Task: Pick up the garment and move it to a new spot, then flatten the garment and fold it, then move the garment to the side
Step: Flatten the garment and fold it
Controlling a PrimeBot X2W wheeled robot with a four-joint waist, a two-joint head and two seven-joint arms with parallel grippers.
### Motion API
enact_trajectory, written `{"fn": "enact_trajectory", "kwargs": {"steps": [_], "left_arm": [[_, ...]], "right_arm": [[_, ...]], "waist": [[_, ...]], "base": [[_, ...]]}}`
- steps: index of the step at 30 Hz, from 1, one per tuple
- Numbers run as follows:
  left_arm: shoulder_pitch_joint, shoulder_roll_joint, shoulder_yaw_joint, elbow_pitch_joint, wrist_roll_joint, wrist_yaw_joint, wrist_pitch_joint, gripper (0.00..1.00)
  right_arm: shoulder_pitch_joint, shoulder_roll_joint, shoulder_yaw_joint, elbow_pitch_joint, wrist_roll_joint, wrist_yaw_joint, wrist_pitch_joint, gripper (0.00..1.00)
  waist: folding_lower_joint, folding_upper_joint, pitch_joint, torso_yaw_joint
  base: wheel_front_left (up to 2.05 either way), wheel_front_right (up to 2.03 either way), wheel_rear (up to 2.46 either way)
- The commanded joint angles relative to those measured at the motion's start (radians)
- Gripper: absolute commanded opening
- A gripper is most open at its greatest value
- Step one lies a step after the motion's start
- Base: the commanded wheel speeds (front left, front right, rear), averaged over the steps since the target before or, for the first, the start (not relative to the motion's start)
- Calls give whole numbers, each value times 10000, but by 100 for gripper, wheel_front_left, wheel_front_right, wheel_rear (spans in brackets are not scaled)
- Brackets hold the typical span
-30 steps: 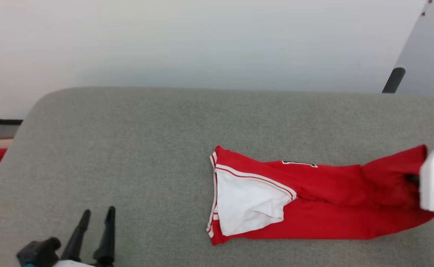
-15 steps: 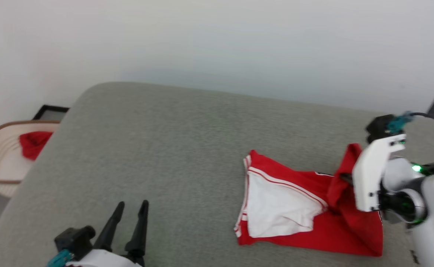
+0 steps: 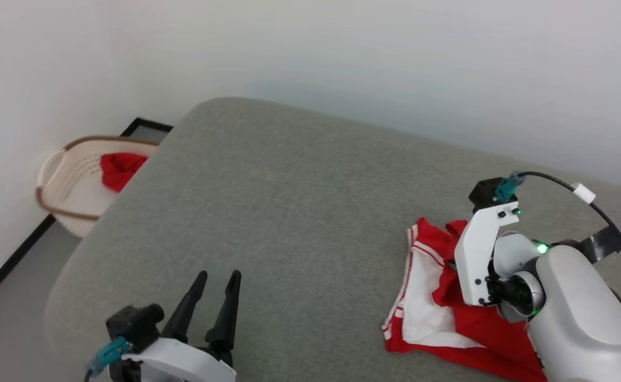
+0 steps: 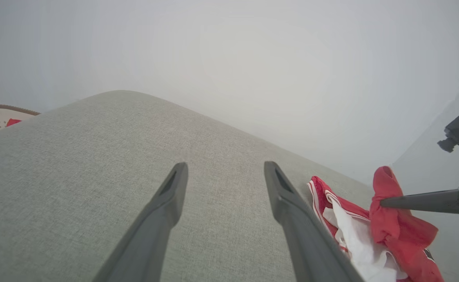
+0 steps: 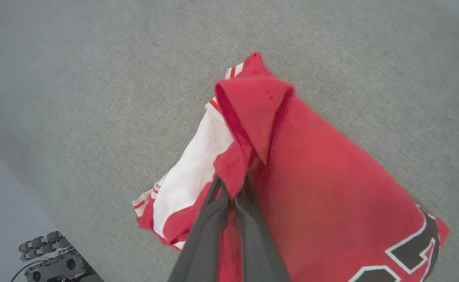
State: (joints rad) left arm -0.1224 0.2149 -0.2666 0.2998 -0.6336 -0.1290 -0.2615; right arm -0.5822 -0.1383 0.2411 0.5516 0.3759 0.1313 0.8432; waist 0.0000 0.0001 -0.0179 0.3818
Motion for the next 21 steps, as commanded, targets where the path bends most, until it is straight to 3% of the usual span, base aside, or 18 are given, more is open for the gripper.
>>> {"fn": "enact_trajectory", "kwargs": {"steps": [1,4,5,6,9,10,12,21], "left_arm": [[-86,-21,-3,17,-66,-22,-36,100],[-174,-77,3,61,-117,-22,-36,100],[-189,-74,7,84,-117,-22,-36,100],[-192,-67,13,92,-122,-22,-36,100],[-163,-55,89,100,-159,-22,-36,100],[-152,-63,113,96,-165,-22,-36,100],[-124,-81,199,108,-149,-22,-36,100],[67,7,540,-9,-52,-22,-36,100]], "right_arm": [[-120,3,27,80,-74,-11,-84,0],[-359,126,106,773,-269,-11,-452,0],[-451,145,149,975,-307,-11,-573,13],[-541,185,176,1157,-348,-11,-690,34],[-778,329,514,1540,-257,-10,-934,51],[-850,367,598,1643,-187,-11,-1007,77],[-996,418,837,1746,-42,-11,-1191,100],[-1393,617,1971,1210,1136,-11,-1583,100]], "waist": [[0,-1,158,234],[0,-1,234,318],[0,-1,255,325],[0,-1,274,322],[0,-1,309,251],[0,-1,316,214],[0,-1,323,114],[0,-1,265,-788]], "base": [[0,0,0],[0,0,0],[0,0,0],[0,0,0],[0,0,0],[0,0,0],[0,0,0],[0,0,0]]}}
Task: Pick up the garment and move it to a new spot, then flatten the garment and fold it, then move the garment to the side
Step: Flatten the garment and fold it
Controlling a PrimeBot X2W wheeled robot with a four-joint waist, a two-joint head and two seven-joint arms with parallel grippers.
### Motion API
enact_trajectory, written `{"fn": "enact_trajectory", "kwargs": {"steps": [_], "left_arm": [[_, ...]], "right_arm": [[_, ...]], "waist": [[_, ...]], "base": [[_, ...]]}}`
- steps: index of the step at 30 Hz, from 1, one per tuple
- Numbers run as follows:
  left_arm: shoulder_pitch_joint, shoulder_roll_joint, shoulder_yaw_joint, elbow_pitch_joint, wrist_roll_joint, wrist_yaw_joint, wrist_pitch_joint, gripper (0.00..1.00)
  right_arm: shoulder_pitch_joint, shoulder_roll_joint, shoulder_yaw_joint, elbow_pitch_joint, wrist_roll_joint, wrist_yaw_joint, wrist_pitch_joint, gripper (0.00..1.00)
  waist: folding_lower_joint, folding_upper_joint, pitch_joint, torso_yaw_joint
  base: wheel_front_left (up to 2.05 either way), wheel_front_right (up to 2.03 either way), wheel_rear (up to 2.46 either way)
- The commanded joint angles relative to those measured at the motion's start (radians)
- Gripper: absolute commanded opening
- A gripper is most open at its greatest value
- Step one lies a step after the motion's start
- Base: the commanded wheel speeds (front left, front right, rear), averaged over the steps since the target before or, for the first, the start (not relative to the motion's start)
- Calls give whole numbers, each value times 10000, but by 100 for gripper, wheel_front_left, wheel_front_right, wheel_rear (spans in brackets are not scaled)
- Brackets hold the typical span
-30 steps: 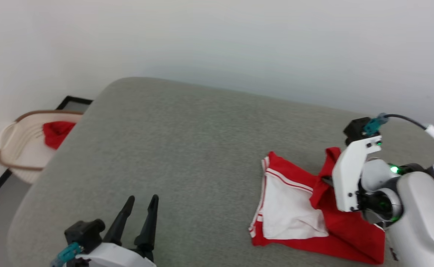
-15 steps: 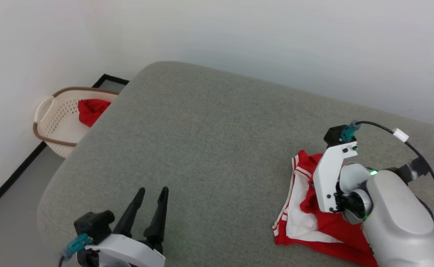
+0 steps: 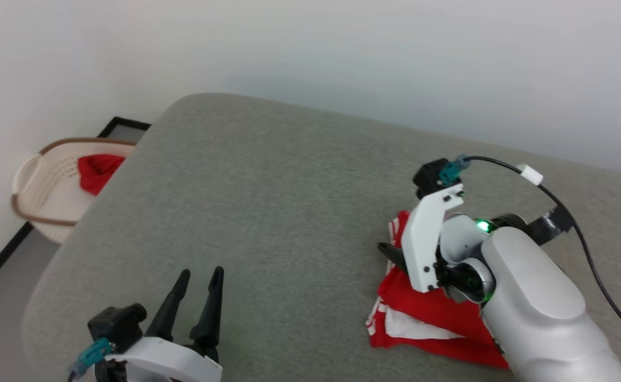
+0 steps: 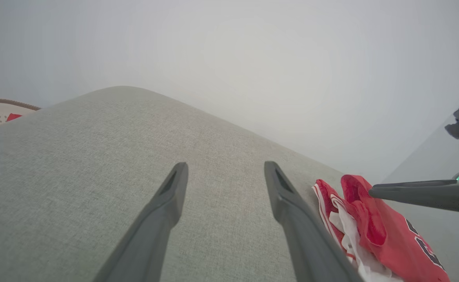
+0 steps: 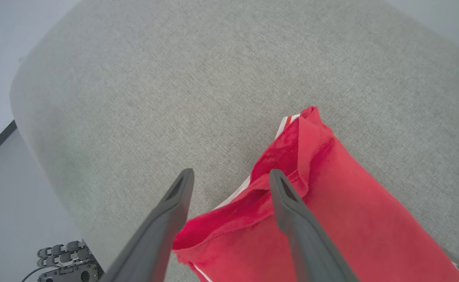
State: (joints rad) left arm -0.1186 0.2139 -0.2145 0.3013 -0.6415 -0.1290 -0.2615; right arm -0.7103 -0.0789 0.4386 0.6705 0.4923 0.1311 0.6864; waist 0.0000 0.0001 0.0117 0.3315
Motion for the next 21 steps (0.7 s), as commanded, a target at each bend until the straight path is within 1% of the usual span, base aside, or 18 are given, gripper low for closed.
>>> {"fn": "enact_trajectory", "kwargs": {"steps": [1,7,11,14,17,21], "left_arm": [[43,36,23,-49,75,-22,-36,100],[218,47,280,-193,298,-23,-36,100],[340,103,405,-243,516,-23,-36,100],[433,150,516,-266,610,-23,-36,100],[506,187,541,-338,716,-23,-36,100],[651,235,812,-378,843,-23,-36,100]], "right_arm": [[-131,-30,117,-136,107,-9,-69,100],[129,-616,579,-1234,683,-8,-485,100],[486,-1300,642,-1901,900,-9,-968,100],[771,-1751,562,-2373,990,-8,-1507,100],[1197,-2218,228,-2649,936,-9,-2211,100],[1730,-2670,-113,-2957,840,-9,-3182,100]], "waist": [[0,-1,-34,-417],[0,-1,-143,-1327],[0,-1,-217,-1925],[0,-1,-266,-2340],[0,-1,-292,-2668],[0,-1,-327,-3109]], "base": [[0,0,0],[0,0,0],[0,0,0],[0,0,0],[0,0,0],[0,0,0]]}}
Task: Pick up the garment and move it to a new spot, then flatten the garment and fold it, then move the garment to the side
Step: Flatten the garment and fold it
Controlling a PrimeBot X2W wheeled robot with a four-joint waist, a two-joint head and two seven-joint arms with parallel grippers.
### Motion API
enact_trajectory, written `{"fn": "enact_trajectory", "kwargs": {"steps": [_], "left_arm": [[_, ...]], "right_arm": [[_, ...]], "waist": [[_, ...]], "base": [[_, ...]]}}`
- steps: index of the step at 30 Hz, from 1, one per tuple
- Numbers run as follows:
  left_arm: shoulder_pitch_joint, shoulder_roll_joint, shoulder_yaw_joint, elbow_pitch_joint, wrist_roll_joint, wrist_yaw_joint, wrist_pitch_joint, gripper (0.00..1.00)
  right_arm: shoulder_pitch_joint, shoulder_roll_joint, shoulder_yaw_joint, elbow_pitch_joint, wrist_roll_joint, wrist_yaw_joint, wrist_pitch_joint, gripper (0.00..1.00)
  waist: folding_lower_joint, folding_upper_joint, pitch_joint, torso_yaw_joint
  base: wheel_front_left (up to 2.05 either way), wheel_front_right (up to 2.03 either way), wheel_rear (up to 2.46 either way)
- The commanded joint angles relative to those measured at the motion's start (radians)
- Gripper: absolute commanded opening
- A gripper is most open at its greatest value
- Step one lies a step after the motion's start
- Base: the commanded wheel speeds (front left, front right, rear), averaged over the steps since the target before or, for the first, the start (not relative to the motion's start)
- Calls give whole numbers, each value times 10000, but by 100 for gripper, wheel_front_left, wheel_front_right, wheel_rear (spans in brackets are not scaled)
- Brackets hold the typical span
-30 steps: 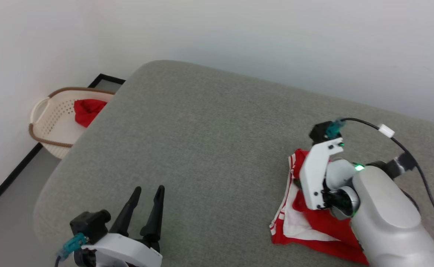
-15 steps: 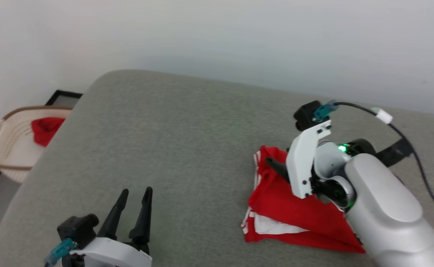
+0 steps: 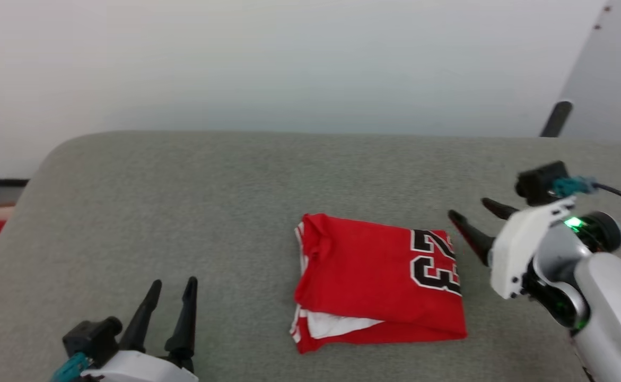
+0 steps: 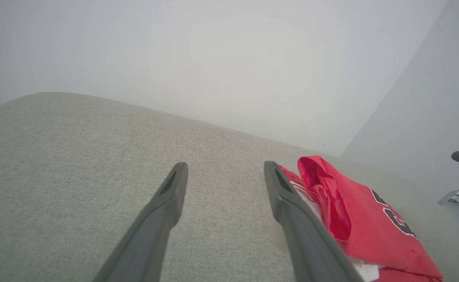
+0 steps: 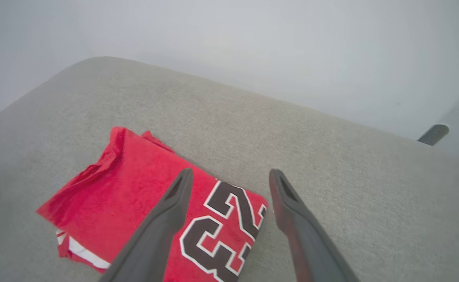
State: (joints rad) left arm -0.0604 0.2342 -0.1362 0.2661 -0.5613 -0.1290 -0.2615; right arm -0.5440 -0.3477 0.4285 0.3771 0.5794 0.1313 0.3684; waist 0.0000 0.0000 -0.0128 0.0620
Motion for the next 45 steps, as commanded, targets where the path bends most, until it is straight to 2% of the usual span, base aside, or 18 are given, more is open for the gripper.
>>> {"fn": "enact_trajectory", "kwargs": {"steps": [1,9,18,33,45], "left_arm": [[87,36,81,-31,66,-23,-36,100],[429,218,478,-90,225,-21,-36,100],[686,247,914,-205,550,-21,-36,100],[1047,88,1493,-369,949,-21,-36,100],[1169,55,1699,-491,1008,-22,-36,100]], "right_arm": [[232,-97,-130,-52,-73,-11,-219,100],[1343,-416,-1086,-288,-423,-10,-1633,100],[2743,-475,-1963,-858,-774,-10,-2713,100],[4275,60,-3135,-1958,-1306,-11,-2977,100],[4777,444,-3573,-2633,-1715,-11,-2861,100]], "waist": [[0,0,-88,-508],[0,0,-161,-1161],[0,0,-233,-1427],[0,0,-361,-1377],[0,0,-386,-1255]], "base": [[0,0,0],[0,0,0],[0,0,0],[0,0,0],[0,0,0]]}}
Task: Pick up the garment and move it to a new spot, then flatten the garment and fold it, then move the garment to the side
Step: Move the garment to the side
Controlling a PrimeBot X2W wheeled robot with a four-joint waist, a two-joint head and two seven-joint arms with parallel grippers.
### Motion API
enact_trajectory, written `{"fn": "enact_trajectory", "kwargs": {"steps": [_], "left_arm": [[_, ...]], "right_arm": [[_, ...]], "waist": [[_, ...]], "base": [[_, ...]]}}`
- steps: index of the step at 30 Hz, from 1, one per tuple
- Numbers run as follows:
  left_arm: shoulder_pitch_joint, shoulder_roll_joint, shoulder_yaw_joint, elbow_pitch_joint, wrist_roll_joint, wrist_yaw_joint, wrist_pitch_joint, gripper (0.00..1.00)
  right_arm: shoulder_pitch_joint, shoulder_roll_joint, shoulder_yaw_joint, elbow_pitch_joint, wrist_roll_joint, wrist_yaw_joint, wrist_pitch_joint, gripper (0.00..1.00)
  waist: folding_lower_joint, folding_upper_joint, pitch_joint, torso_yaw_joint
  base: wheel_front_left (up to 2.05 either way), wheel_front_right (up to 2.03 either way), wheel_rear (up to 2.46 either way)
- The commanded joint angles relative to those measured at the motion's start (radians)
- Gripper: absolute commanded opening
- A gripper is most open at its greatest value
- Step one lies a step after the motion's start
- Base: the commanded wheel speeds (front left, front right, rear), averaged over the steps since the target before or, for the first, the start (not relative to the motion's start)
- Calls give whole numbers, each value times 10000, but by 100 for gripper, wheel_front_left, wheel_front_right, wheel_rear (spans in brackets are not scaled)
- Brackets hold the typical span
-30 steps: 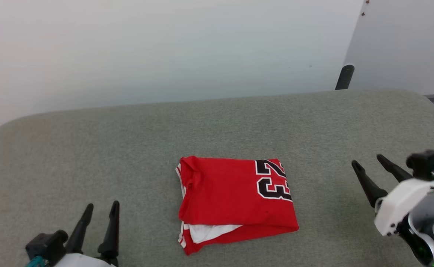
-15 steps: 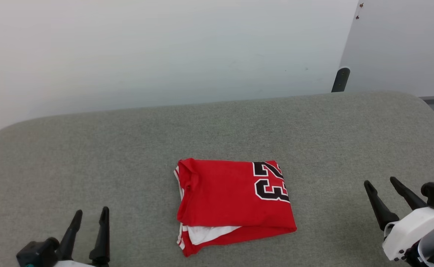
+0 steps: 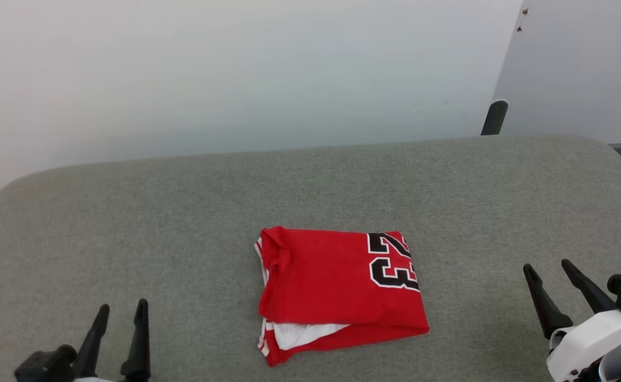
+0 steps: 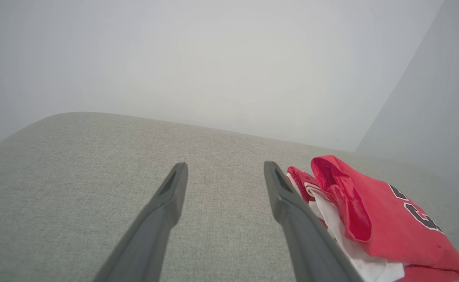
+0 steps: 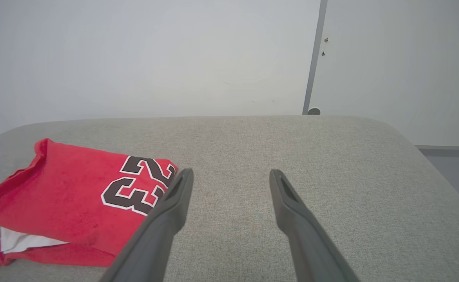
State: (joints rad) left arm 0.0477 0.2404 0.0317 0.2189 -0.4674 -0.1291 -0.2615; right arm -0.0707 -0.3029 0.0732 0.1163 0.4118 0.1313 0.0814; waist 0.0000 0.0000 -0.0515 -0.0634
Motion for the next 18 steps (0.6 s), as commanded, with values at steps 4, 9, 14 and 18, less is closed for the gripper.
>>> {"fn": "enact_trajectory", "kwargs": {"steps": [4,9,14,18], "left_arm": [[91,-26,0,-34,116,-20,-36,100],[38,30,12,-56,111,-20,-36,100],[24,102,44,-49,138,-20,-36,100],[-4,141,11,-59,125,-20,-36,100]], "right_arm": [[126,45,-47,-109,-100,-11,100,100],[103,101,63,-161,-112,-11,243,100],[-61,82,318,-103,-91,-11,475,100],[-294,15,618,103,28,-11,845,100]], "waist": [[0,0,6,68],[0,0,17,306],[0,0,36,769],[0,0,83,1221]], "base": [[0,0,0],[0,0,0],[0,0,0],[0,0,0]]}}
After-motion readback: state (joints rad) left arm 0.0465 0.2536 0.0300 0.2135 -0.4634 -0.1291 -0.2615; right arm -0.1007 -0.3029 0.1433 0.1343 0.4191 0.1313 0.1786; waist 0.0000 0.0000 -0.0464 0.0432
